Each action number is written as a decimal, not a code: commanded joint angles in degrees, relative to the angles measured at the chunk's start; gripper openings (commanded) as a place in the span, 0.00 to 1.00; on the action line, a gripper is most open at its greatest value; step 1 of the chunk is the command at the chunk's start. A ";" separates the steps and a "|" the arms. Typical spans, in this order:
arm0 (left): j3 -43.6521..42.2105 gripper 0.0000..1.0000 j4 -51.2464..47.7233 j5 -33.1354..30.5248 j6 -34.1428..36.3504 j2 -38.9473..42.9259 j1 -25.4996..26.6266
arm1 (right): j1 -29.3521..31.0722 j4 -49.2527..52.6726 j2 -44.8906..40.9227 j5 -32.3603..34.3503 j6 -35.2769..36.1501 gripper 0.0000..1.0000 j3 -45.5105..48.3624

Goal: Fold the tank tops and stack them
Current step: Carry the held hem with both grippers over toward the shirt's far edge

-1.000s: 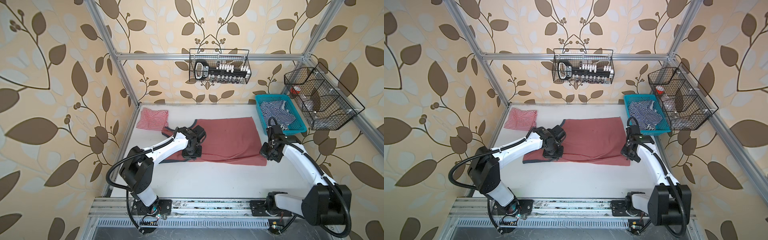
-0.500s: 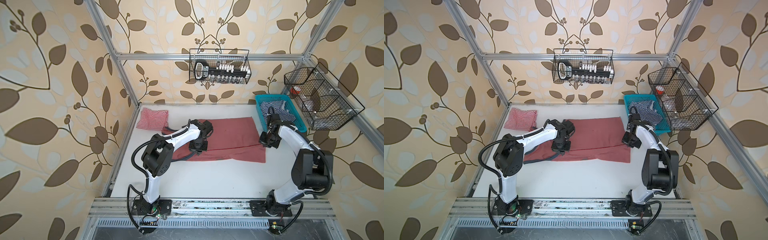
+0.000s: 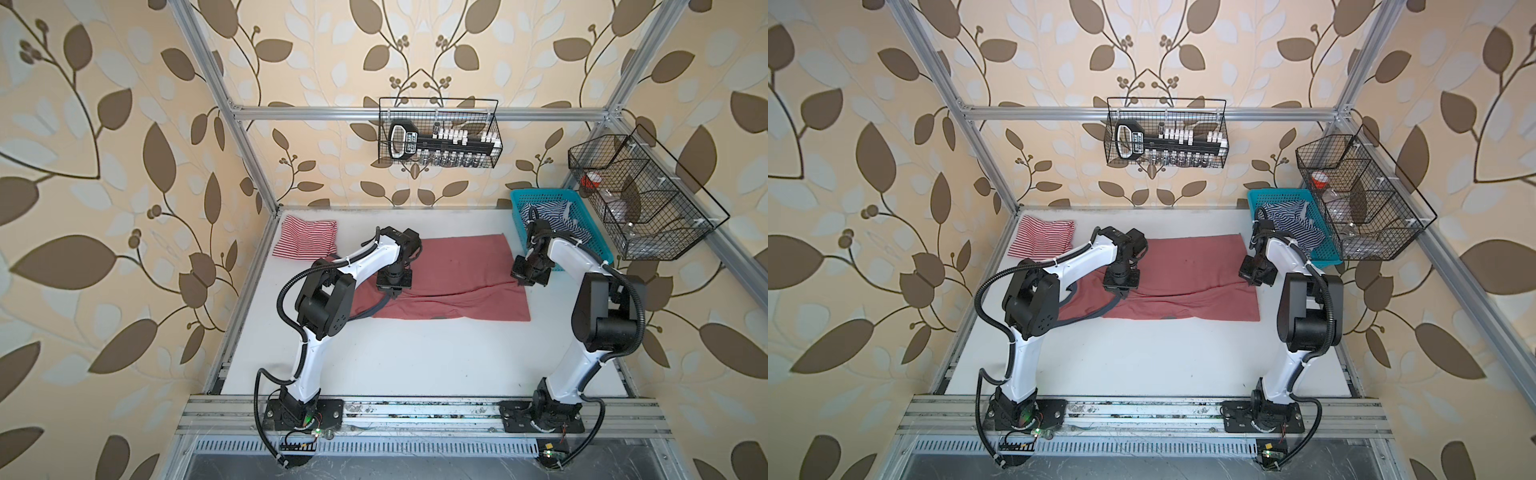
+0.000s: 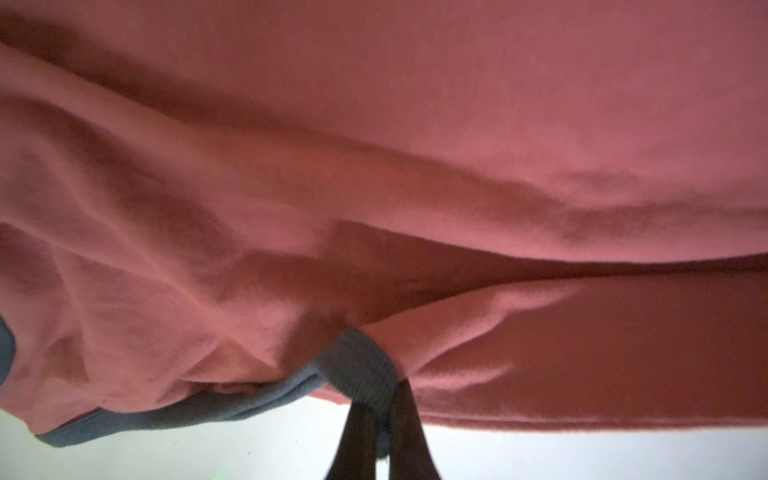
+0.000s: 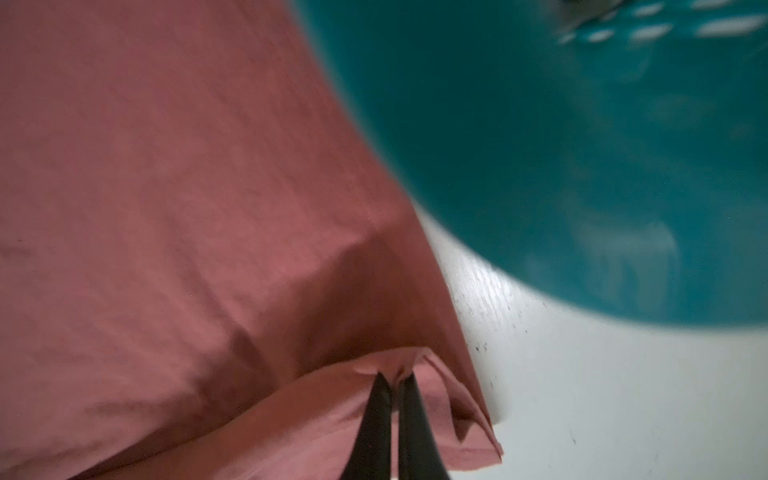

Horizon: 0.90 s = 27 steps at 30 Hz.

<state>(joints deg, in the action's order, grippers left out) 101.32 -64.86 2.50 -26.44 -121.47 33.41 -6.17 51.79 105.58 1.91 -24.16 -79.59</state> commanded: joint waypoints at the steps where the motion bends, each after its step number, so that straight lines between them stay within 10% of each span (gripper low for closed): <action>1: 3.13 0.00 -2.90 -1.10 1.40 -1.36 -0.78 | -0.15 1.18 2.49 -0.84 1.79 0.00 -3.63; 10: 7.22 0.04 -4.35 -0.90 1.59 -4.82 -1.79 | -0.14 2.24 6.11 -0.39 2.83 0.01 -6.01; 22: 23.60 0.42 -11.30 -8.62 -0.29 -4.43 -4.93 | 1.94 -0.15 -2.39 -2.30 2.86 0.44 -3.24; 27: 8.93 0.37 -4.78 -6.38 -2.90 4.92 -3.78 | 3.73 -4.86 -9.10 -7.00 3.06 0.35 6.93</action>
<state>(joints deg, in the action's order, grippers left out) 116.68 -68.55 -3.64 -27.00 -122.39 28.21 -3.01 48.53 98.94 -1.28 -22.06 -77.47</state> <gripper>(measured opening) 0.383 0.370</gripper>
